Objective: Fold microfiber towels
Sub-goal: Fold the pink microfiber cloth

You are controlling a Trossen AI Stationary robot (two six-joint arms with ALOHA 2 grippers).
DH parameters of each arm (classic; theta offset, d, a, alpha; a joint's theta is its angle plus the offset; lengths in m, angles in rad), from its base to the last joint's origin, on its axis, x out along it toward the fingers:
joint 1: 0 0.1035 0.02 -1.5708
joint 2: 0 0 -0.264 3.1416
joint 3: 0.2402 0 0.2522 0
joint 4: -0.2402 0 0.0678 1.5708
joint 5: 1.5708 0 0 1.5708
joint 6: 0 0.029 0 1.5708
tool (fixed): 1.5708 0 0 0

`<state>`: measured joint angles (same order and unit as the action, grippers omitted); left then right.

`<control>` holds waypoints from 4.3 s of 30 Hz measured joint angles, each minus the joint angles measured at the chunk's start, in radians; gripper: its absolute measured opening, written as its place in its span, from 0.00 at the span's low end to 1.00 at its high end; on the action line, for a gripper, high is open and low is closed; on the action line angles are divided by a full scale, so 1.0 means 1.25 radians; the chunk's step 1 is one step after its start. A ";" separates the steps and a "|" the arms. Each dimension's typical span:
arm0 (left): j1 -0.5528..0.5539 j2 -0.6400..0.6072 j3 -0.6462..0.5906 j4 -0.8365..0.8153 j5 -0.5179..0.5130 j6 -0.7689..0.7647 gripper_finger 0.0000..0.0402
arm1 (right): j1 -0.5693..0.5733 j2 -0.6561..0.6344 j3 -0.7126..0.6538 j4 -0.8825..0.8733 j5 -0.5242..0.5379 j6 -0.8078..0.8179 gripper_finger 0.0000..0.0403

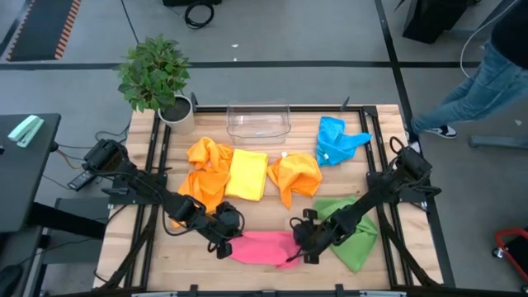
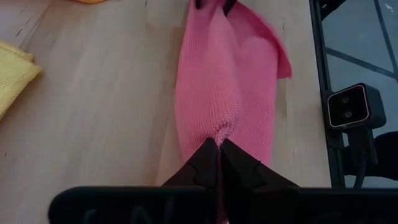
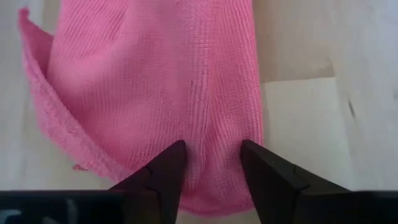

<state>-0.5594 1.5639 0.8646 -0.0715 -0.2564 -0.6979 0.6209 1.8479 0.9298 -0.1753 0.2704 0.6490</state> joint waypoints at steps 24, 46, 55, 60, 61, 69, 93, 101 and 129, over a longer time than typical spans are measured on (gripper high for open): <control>0.122 -0.134 0.216 -0.477 -0.095 0.295 0.01 | -0.059 -0.446 -0.004 -0.353 0.245 -0.168 0.02; -0.106 0.111 0.026 -0.061 -0.029 -0.115 0.06 | 0.134 -0.017 0.024 0.065 0.169 0.103 0.06; -0.097 0.108 0.027 -0.073 0.115 -0.135 0.46 | 0.077 -0.090 0.032 0.071 0.046 0.159 0.35; -0.087 0.083 0.027 -0.080 0.253 -0.139 0.65 | 0.048 -0.167 0.031 0.030 -0.005 0.147 0.45; -0.084 0.072 0.027 -0.080 0.268 -0.139 0.67 | 0.041 -0.174 0.022 0.017 -0.004 0.161 0.46; -0.039 -0.020 0.027 -0.075 0.190 -0.079 0.66 | -0.023 -0.152 -0.073 0.045 -0.008 0.245 0.47; 0.119 0.233 0.032 0.068 0.221 0.083 0.33 | -0.194 -0.048 -0.183 0.385 -0.056 0.046 0.46; 0.118 0.237 0.031 0.041 0.212 0.041 0.03 | -0.186 -0.043 -0.183 0.404 -0.269 0.025 0.26; 0.097 0.237 0.029 0.017 0.196 0.019 0.02 | -0.240 -0.123 -0.037 0.023 -0.327 0.198 0.25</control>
<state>-0.4386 1.8606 0.9005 -0.0505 -0.0118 -0.6743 0.3204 1.6940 0.8829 -0.1471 -0.1386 0.8965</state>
